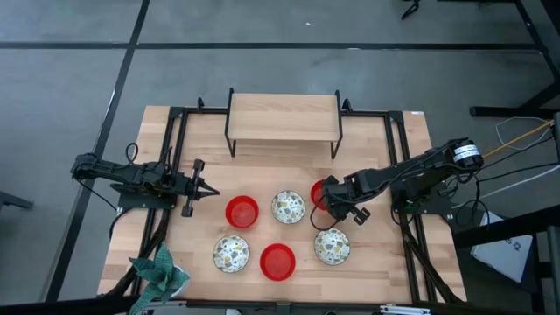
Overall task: Pick & Place Mini bowls
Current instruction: Put the right red bowl on the shelf
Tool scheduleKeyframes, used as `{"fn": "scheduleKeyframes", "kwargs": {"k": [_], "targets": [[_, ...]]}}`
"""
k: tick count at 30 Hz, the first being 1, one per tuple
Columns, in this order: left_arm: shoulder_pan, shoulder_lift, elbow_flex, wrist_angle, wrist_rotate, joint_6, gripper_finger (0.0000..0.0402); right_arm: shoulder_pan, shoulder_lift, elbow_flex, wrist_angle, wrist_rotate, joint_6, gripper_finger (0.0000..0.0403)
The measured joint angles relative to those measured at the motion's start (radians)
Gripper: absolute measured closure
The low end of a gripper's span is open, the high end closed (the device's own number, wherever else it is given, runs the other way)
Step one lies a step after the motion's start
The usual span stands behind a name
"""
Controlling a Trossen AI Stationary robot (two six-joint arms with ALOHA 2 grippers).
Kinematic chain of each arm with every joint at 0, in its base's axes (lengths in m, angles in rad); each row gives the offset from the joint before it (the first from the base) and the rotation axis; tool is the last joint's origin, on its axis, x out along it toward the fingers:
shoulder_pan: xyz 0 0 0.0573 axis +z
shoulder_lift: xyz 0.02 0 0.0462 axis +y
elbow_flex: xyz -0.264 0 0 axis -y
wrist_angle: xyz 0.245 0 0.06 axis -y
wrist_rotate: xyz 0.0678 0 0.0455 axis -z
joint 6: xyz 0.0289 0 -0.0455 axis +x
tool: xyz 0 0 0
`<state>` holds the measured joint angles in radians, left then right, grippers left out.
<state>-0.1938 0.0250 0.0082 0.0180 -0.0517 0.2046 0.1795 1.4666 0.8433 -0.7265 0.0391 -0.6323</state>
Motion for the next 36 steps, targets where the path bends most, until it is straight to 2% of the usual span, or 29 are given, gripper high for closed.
{"fn": "scheduleKeyframes", "kwargs": {"k": [15,24,36], "targets": [[0.0,0.0,0.0,0.0,0.0,0.0,0.0398,0.0,0.0,0.015,-0.006,0.01,0.036,0.04],[0.0,0.0,0.0,0.0,0.0,0.0,0.0398,0.0,-0.003,0.127,-0.016,0.089,0.075,0.0401],[0.0,0.0,0.0,0.0,0.0,0.0,0.0398,-0.017,-0.004,0.372,-0.174,0.204,0.067,0.0401]]}}
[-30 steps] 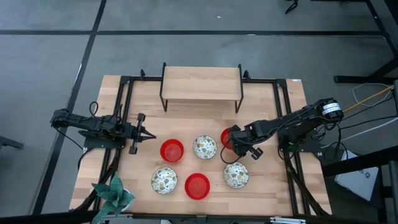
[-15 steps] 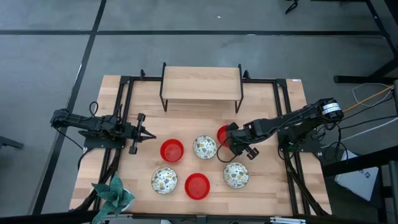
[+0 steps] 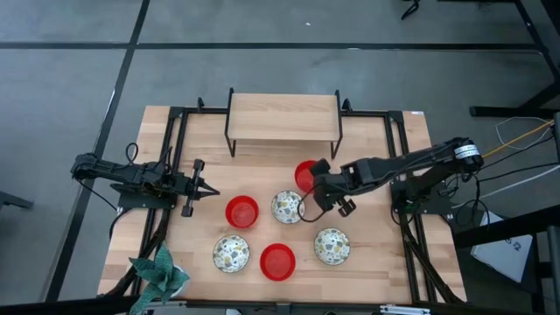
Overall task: Pick & Place Mini bowls
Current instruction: Put the right red bowl on the shelf
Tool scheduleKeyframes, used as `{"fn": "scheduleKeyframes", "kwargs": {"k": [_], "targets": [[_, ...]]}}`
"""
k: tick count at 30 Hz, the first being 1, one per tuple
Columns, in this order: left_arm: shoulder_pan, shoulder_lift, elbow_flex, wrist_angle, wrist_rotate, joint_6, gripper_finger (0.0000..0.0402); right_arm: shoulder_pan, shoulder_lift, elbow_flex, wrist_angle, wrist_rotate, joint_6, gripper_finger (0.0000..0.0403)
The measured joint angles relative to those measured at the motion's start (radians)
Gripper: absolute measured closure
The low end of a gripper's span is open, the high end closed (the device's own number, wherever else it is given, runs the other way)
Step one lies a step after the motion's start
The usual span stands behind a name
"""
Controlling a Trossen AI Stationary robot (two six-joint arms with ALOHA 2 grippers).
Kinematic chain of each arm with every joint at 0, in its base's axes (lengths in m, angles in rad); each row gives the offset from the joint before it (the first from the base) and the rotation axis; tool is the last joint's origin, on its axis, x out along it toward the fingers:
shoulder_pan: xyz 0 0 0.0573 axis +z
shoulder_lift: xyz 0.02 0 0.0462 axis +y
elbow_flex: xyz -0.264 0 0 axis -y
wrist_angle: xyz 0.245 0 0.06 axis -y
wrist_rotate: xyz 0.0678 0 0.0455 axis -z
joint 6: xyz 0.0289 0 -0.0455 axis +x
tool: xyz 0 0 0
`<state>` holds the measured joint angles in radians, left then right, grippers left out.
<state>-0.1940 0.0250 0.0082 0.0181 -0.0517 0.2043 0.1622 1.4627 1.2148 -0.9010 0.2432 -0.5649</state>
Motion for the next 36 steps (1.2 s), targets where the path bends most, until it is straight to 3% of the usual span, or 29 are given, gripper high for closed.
{"fn": "scheduleKeyframes", "kwargs": {"k": [7,20,36], "targets": [[0.0,0.0,0.0,0.0,0.0,0.0,0.0398,-0.069,-0.001,0.15,-0.064,0.001,-0.001,0.0401],[0.0,0.0,0.0,0.0,0.0,0.0,0.0398,-0.255,-0.001,0.294,-0.251,-0.043,-0.097,0.0401],[0.0,0.0,0.0,0.0,0.0,0.0,0.0398,-0.497,0.04,0.32,-0.272,-0.123,-0.267,0.0401]]}}
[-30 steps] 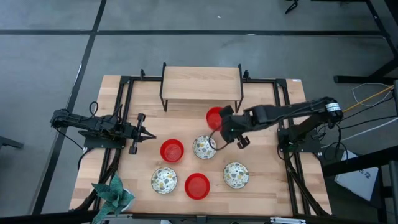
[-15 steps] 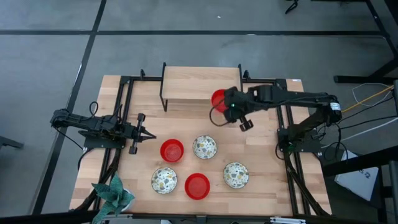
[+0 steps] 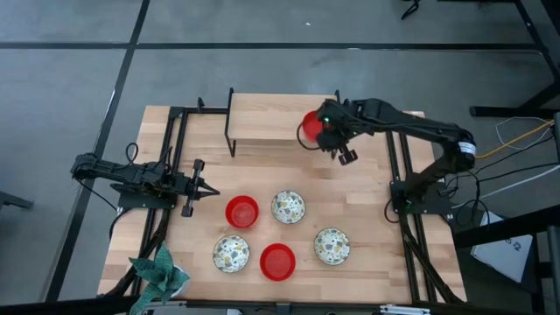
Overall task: Pick & Place Mini bowls
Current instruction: Put the right red bowl on the shelf
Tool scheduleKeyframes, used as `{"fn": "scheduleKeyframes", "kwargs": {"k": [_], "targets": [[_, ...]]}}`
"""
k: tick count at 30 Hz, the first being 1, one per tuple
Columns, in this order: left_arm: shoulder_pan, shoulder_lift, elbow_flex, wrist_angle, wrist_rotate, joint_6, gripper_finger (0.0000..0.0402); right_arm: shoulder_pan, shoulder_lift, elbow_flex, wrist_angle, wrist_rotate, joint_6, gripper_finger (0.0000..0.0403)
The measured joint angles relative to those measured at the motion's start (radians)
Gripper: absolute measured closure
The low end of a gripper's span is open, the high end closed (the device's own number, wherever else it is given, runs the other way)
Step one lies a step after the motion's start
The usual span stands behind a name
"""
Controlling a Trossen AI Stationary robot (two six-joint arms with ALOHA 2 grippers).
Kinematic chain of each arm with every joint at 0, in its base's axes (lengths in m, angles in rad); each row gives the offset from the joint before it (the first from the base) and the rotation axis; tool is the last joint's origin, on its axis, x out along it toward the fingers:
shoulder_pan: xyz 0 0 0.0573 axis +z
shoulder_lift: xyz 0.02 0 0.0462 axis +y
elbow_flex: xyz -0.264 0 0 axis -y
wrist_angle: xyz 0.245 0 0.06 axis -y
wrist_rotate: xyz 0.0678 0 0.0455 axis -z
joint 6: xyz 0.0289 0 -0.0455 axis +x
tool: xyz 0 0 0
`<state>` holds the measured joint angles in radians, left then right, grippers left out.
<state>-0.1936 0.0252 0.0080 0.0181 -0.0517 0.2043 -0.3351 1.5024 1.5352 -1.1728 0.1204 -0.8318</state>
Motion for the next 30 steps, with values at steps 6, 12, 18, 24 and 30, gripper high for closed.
{"fn": "scheduleKeyframes", "kwargs": {"k": [6,12,18,24,30], "targets": [[0.0,0.0,0.0,0.0,0.0,0.0,0.0398,-0.055,0.053,0.037,-0.008,0.017,-0.036,0.0401],[0.0,0.0,0.0,0.0,0.0,0.0,0.0398,-0.083,0.128,0.204,-0.069,-0.008,-0.04,0.0401],[0.0,0.0,0.0,0.0,0.0,0.0,0.0398,-0.114,0.219,0.377,-0.175,-0.045,-0.028,0.0401],[0.0,0.0,0.0,0.0,0.0,0.0,0.0398,-0.143,0.292,0.446,-0.219,-0.09,-0.026,0.0401],[0.0,0.0,0.0,0.0,0.0,0.0,0.0398,-0.167,0.331,0.44,-0.24,-0.088,-0.026,0.0401]]}}
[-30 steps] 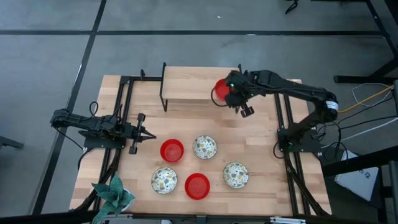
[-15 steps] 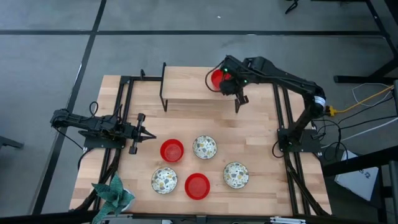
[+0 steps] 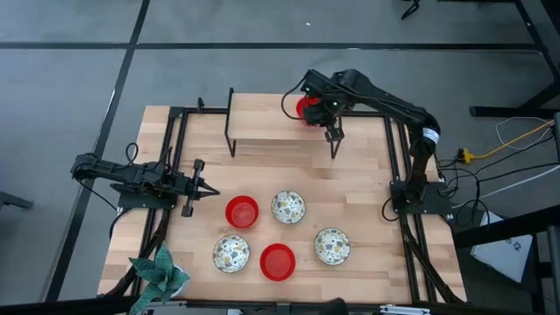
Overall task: Pick & Place Mini bowls
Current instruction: Put the right red bowl on the shelf
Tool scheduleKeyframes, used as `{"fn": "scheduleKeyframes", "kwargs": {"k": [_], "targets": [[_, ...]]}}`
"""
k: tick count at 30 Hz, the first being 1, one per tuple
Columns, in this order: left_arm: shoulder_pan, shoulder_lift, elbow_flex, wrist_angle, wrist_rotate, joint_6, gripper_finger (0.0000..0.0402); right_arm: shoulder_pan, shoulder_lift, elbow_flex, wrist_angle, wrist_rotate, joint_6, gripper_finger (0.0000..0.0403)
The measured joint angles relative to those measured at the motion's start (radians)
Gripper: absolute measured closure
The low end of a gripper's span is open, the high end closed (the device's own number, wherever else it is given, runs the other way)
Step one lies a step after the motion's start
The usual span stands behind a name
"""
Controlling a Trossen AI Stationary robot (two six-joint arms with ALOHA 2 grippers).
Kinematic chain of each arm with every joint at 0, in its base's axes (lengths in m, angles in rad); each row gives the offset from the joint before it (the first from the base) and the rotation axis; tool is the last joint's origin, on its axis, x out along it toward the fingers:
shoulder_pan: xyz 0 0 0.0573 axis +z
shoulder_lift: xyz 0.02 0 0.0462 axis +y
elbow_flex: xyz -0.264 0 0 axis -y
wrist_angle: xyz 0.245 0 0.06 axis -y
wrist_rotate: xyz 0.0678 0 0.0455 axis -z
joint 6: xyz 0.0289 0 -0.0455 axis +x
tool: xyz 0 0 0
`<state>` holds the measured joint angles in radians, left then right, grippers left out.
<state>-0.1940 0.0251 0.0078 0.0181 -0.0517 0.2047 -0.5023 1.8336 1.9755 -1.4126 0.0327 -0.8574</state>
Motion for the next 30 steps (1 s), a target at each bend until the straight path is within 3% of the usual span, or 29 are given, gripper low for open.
{"fn": "scheduleKeyframes", "kwargs": {"k": [30], "targets": [[0.0,0.0,0.0,0.0,0.0,0.0,0.0398,-0.013,0.028,-0.001,0.034,-0.008,0.082,0.0401]]}}
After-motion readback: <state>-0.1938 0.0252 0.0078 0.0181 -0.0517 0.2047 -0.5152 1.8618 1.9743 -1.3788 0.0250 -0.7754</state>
